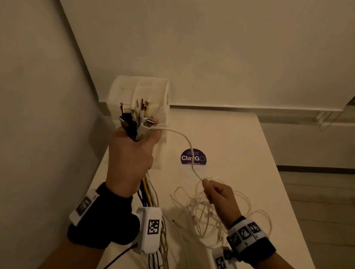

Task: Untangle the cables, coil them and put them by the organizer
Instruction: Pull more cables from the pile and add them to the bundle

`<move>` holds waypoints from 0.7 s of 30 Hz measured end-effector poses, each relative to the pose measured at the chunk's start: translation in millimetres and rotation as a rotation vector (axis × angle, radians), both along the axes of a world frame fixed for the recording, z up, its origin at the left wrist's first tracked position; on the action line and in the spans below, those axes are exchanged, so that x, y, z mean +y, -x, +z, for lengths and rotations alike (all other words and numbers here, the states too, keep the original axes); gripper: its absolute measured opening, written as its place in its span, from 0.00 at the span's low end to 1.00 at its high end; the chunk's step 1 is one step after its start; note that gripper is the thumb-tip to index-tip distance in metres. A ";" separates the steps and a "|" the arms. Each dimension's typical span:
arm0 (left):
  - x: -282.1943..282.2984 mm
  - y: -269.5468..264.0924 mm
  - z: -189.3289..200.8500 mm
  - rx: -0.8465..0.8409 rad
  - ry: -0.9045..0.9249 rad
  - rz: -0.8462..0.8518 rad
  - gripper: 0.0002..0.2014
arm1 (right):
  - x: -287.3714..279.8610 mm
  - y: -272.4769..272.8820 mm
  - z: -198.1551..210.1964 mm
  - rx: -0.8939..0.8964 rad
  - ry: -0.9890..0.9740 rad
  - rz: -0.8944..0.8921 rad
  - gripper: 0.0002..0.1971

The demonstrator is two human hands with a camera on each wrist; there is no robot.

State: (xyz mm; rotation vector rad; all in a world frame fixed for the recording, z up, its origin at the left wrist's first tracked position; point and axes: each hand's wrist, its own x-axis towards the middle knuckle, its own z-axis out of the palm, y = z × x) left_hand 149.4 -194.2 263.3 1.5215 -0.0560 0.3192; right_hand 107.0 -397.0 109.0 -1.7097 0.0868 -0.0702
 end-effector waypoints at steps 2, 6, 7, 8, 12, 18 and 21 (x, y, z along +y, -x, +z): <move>0.4 5.1 -6.8 -0.013 -0.023 0.028 0.08 | -1.8 -2.4 7.9 -0.007 -0.019 -0.050 0.28; -10.3 19.9 -9.7 -0.133 -0.156 -0.011 0.13 | -7.9 -6.2 35.8 -0.023 -0.072 -0.118 0.29; -16.0 23.9 -8.6 -0.154 -0.170 -0.090 0.09 | -8.5 -6.7 45.7 -0.036 -0.062 -0.098 0.28; -21.5 26.3 -9.2 -0.146 -0.194 -0.186 0.07 | -9.4 -7.2 54.5 -0.055 -0.043 -0.066 0.27; -41.8 22.1 -31.3 -0.008 -0.477 -0.382 0.09 | -11.1 -4.4 95.1 -0.151 -0.019 0.086 0.25; -56.1 16.9 -36.8 -0.060 -0.411 -0.270 0.08 | -19.2 -4.6 106.7 -0.217 -0.021 0.160 0.20; -53.0 11.1 -29.9 -0.065 -0.285 -0.203 0.12 | -17.4 1.0 87.2 -0.212 -0.020 0.168 0.18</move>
